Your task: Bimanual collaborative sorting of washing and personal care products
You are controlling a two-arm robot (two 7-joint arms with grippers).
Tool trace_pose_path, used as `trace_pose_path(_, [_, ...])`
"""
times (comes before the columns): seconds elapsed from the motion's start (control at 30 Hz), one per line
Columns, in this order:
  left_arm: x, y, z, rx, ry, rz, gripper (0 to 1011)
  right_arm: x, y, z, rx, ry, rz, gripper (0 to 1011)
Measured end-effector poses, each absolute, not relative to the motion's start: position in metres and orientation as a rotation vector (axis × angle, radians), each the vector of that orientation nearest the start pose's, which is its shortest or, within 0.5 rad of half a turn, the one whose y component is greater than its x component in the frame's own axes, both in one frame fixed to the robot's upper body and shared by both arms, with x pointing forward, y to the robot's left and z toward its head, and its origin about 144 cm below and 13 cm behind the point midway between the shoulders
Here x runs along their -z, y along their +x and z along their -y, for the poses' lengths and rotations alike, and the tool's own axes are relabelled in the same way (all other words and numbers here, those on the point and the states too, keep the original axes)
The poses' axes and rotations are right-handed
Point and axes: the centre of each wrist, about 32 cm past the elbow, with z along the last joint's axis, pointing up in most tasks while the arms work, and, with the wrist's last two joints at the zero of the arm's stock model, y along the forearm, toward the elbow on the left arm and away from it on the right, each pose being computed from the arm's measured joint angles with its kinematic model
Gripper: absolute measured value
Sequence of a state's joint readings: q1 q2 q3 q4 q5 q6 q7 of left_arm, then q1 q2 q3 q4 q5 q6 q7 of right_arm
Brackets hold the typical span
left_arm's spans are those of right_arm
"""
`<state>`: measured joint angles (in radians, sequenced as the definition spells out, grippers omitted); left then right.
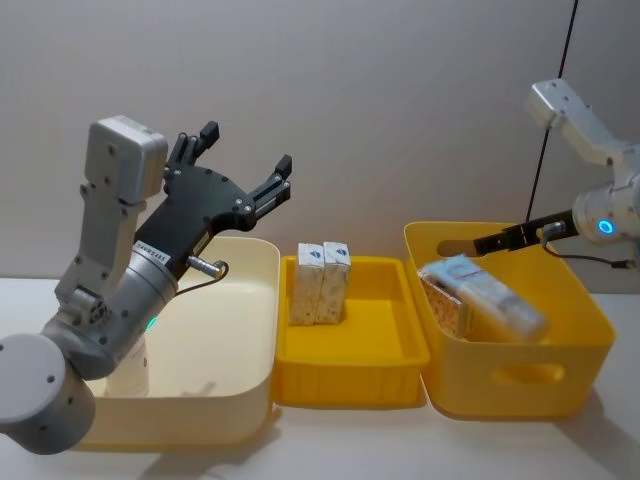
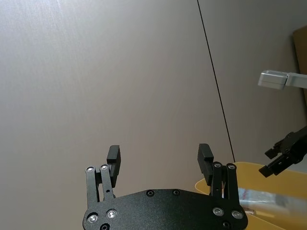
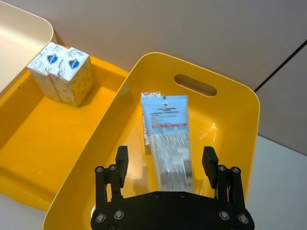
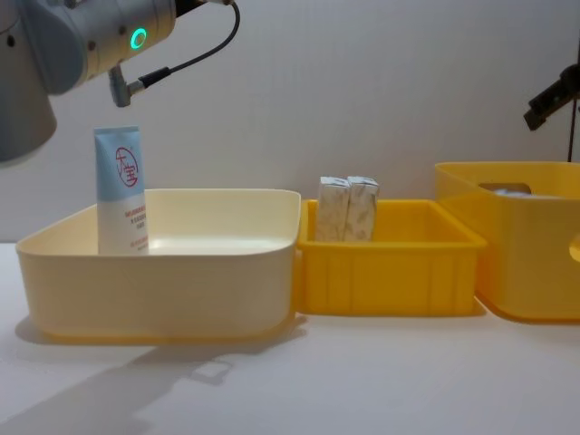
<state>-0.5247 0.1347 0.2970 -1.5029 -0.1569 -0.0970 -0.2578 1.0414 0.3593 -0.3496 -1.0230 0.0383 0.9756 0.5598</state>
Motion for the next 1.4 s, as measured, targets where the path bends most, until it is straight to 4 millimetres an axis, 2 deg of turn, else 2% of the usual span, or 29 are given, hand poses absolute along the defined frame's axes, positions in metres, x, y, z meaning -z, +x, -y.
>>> trace_pose_path(0.1, [-1.3128,0.5671,-0.1752,-1.001,-0.282,0.450,1002,-1.4235,0.6670,0.3059,1.183,-0.662,-0.302,1001])
trace_pose_path(1.4, [-1.3128,0.5672,-0.1753,-1.001,-0.282,0.450,1002,-1.4297,0.6728,0.3076,1.155,-0.682,-0.342,1001])
